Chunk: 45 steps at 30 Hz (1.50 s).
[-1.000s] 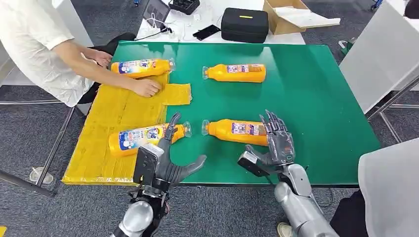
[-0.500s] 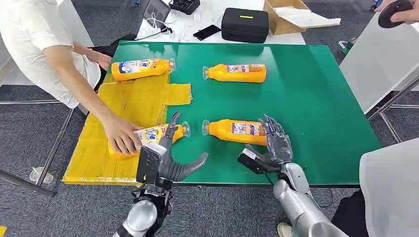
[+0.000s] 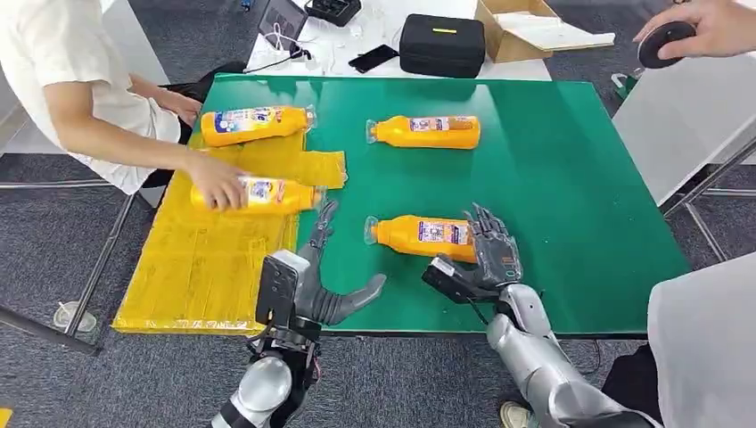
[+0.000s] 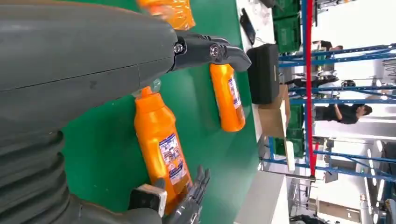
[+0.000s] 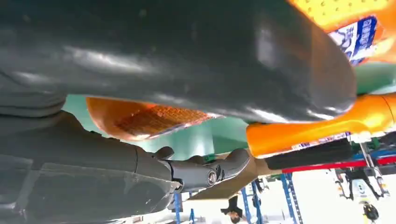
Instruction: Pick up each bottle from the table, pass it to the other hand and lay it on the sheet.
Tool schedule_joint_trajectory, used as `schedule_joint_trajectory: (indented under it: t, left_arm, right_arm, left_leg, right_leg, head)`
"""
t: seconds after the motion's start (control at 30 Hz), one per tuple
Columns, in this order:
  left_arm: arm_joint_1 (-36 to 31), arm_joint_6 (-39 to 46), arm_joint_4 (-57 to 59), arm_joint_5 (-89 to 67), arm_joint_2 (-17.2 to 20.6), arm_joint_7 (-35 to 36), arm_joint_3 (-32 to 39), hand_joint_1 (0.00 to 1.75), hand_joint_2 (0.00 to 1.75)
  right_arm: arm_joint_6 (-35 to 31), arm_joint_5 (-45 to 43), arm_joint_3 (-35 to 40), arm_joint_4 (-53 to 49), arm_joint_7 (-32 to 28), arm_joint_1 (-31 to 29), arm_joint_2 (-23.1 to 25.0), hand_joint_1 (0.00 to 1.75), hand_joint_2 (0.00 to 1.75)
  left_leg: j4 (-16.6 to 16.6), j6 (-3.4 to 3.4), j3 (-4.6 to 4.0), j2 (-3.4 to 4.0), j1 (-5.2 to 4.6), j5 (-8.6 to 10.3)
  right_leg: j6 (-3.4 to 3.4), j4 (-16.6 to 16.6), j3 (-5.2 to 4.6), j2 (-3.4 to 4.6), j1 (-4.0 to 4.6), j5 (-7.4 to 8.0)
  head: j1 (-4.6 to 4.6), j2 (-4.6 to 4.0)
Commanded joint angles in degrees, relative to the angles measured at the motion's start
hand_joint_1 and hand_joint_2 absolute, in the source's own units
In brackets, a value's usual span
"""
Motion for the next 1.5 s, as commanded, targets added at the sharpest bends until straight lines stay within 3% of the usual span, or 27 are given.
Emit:
schedule_joint_trajectory:
  t: [0.03,0.37,1.5]
  left_arm:
    - [-2.3,0.4,3.8,0.8,1.0,-0.1,-2.1,0.00,1.75]
    - [-3.1,0.9,5.1,1.7,0.8,-0.7,-3.3,0.00,1.75]
    - [-6.2,0.7,9.0,4.0,-0.7,-1.2,-4.8,0.00,1.75]
  right_arm:
    - [0.8,0.1,0.6,7.6,1.2,-3.1,0.8,0.00,0.00]
    - [2.4,1.4,1.1,10.6,3.5,-4.6,1.4,0.00,0.00]
    - [8.7,3.1,1.1,14.0,9.7,-7.0,1.8,0.00,0.00]
  left_leg:
    - [0.0,0.01,0.41,0.13,0.03,-0.17]
    - [0.0,0.01,0.16,0.05,0.00,-0.04]
    - [0.0,0.02,0.50,-0.01,0.05,-0.09]
  right_leg:
    - [-0.15,0.0,0.40,0.03,0.07,-0.13]
    - [-0.08,0.0,0.15,0.00,0.02,-0.03]
    - [-0.13,-0.1,0.51,-0.12,0.09,-0.09]
  head:
    - [0.00,-0.02]
    - [0.00,-0.02]
    - [0.00,-0.02]
